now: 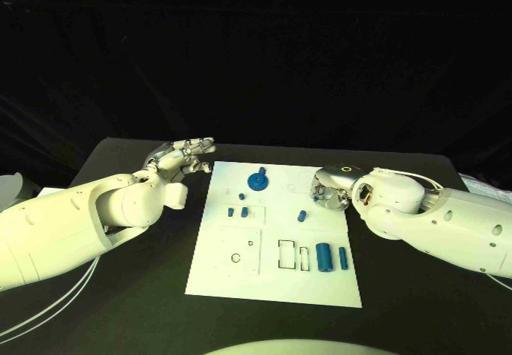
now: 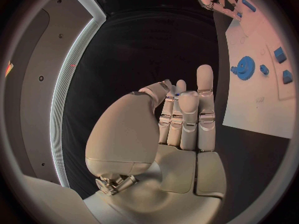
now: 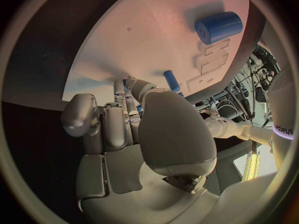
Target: Assemble the parts on the task board
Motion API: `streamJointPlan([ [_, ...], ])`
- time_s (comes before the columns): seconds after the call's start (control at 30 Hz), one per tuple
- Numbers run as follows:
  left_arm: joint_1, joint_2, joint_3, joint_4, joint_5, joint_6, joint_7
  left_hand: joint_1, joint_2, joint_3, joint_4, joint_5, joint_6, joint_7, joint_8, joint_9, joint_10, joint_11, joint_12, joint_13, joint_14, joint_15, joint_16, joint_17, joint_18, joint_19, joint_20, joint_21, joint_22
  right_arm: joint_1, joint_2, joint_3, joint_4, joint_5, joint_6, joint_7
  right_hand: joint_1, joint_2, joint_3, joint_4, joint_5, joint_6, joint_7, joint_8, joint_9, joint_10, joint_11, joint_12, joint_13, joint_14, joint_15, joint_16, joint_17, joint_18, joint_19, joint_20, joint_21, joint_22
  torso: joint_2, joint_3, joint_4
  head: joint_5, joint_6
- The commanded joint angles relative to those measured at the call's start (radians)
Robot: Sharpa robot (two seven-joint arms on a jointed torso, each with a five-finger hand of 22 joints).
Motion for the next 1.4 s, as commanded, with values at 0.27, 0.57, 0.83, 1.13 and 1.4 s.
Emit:
streamJointPlan([
  [0.27,0.000,-0.001,0.001,0.007,-0.007,0.017,0.000,0.002,0.003,0.000,-0.009,0.004,-0.003,0.004,-0.001,-0.001,-0.007,0.000,0.004,0.000,-0.006,0.002,-0.013,-0.014,0.011,0.005,-0.001,0.002,0.001,-0.016,0.015,-0.005,-0.010,-0.026,0.062,-0.011,-0.007,-0.013,0.009,-0.006,-0.005,-0.001,0.000,-0.005,-0.002,-0.008,0.004,-0.022,-0.016,0.054,-0.003,0.002,-0.005,0.001,0.002,-0.003,0.003,-0.005,-0.001,-0.0010,0.0000,-0.002,-0.001],
  [0.57,0.000,-0.001,0.001,0.008,-0.010,0.016,-0.001,0.002,0.003,0.000,-0.010,0.004,-0.003,0.004,-0.001,-0.001,-0.007,0.001,0.005,0.000,-0.008,0.002,-0.016,-0.020,0.011,0.005,-0.001,0.002,0.001,-0.019,0.020,-0.005,-0.011,-0.027,0.030,-0.009,0.000,0.000,0.027,-0.015,-0.004,0.013,-0.001,-0.002,0.001,0.005,0.002,-0.027,-0.022,0.054,-0.002,0.003,-0.005,0.000,0.003,-0.003,0.006,-0.001,-0.001,-0.0003,0.0003,0.000,0.001],
  [0.83,0.000,0.000,0.001,0.008,-0.014,0.015,0.000,0.003,0.003,0.000,-0.011,0.004,-0.003,0.004,-0.001,-0.001,-0.008,0.001,0.005,0.000,-0.009,0.002,-0.017,-0.021,0.010,0.005,-0.001,0.002,0.001,-0.020,0.007,-0.004,0.006,-0.020,-0.039,-0.009,0.009,0.012,0.049,-0.035,-0.004,0.026,0.000,0.000,0.005,0.024,0.002,-0.031,-0.025,0.055,0.000,0.008,-0.002,-0.002,0.008,-0.002,0.016,0.012,0.000,0.0008,-0.0004,-0.002,0.003],
  [1.13,0.000,0.001,0.001,0.008,-0.016,0.016,-0.001,0.004,0.003,0.001,-0.012,0.004,-0.003,0.004,-0.001,-0.001,-0.008,0.001,0.006,0.000,-0.011,0.002,-0.017,-0.022,0.010,0.006,-0.001,0.001,0.000,-0.007,-0.017,0.003,0.028,-0.014,-0.077,-0.013,0.009,0.013,0.053,-0.039,-0.006,0.030,0.001,0.001,0.006,0.030,0.002,-0.032,-0.025,0.056,0.000,0.010,-0.001,-0.002,0.009,-0.002,0.020,0.016,-0.001,0.0007,0.0000,-0.005,0.004],
  [1.4,0.000,0.000,0.001,0.008,-0.017,0.018,-0.002,0.004,0.003,0.001,-0.012,0.004,-0.003,0.004,-0.001,-0.001,-0.008,0.001,0.006,0.000,-0.011,0.002,-0.017,-0.022,0.010,0.006,-0.001,0.001,0.000,0.008,-0.043,0.007,0.067,-0.012,-0.081,-0.025,0.005,0.011,0.053,-0.041,-0.007,0.034,0.001,0.002,0.008,0.035,0.002,-0.033,-0.025,0.056,0.001,0.010,-0.002,-0.003,0.010,-0.001,0.021,0.017,-0.001,0.0004,-0.0004,-0.001,0.006],
])
